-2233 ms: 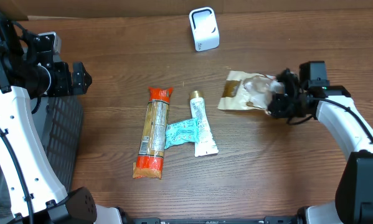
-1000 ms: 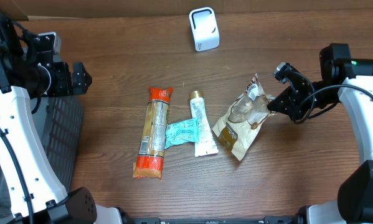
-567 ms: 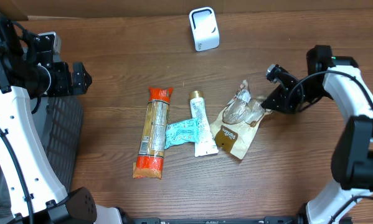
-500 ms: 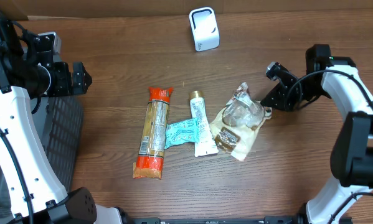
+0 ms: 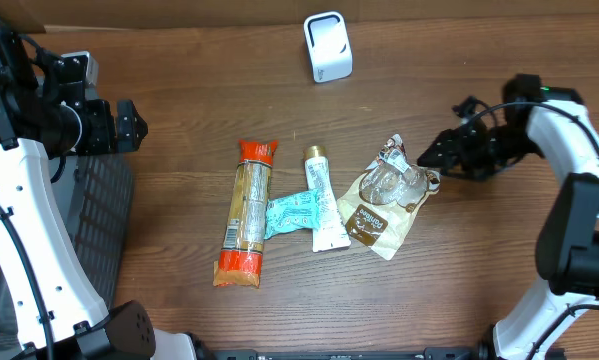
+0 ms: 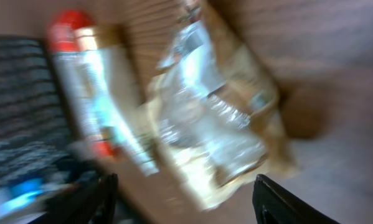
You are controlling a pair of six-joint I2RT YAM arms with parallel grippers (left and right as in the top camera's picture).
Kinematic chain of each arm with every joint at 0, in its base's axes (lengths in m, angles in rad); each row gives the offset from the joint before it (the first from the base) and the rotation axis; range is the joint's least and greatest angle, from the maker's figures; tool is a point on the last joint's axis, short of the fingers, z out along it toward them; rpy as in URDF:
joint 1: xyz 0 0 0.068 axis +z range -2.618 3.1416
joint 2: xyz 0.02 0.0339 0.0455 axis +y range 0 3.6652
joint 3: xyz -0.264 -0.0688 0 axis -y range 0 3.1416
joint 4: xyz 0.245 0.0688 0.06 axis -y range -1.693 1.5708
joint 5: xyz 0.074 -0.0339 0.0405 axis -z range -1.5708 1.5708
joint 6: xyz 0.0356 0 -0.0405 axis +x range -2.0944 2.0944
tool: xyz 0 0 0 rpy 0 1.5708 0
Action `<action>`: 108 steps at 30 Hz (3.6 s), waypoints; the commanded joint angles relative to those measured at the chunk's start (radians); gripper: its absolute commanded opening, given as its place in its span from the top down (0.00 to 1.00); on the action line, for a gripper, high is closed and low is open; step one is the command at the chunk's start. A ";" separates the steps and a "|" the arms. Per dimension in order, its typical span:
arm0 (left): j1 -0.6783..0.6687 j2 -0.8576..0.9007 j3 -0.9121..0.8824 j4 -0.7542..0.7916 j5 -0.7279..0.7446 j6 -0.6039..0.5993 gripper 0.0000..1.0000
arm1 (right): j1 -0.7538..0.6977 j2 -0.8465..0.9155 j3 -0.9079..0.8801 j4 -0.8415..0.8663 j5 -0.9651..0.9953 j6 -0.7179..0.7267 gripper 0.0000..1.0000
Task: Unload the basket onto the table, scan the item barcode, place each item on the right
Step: 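Withdraw the right gripper to the right of the pouch, then grasp the beige pouch with the right gripper and lift it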
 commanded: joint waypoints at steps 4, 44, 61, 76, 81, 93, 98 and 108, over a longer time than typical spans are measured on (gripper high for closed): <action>-0.001 0.006 -0.003 0.002 0.016 0.022 0.01 | -0.193 -0.106 0.025 -0.151 -0.294 -0.197 0.22; -0.001 0.006 -0.003 0.002 0.016 0.022 0.00 | 0.160 -0.096 -0.567 0.817 0.099 0.394 0.02; -0.001 0.006 -0.003 0.002 0.016 0.022 0.00 | 0.193 0.095 -0.567 0.938 0.075 0.408 0.51; -0.001 0.006 -0.003 0.002 0.016 0.022 0.01 | 0.278 0.127 -0.567 1.072 0.052 0.308 0.64; -0.001 0.006 -0.003 0.002 0.016 0.022 0.01 | 0.279 0.128 -0.567 1.069 0.051 0.285 0.69; -0.001 0.006 -0.003 0.002 0.016 0.022 0.01 | 0.251 0.137 -0.545 0.991 0.039 0.287 0.96; -0.001 0.006 -0.003 0.002 0.016 0.022 0.00 | 0.190 0.101 -0.475 0.834 0.021 0.278 0.96; -0.001 0.006 -0.003 0.002 0.016 0.022 0.00 | 0.147 -0.121 -0.180 0.332 -0.045 0.035 0.96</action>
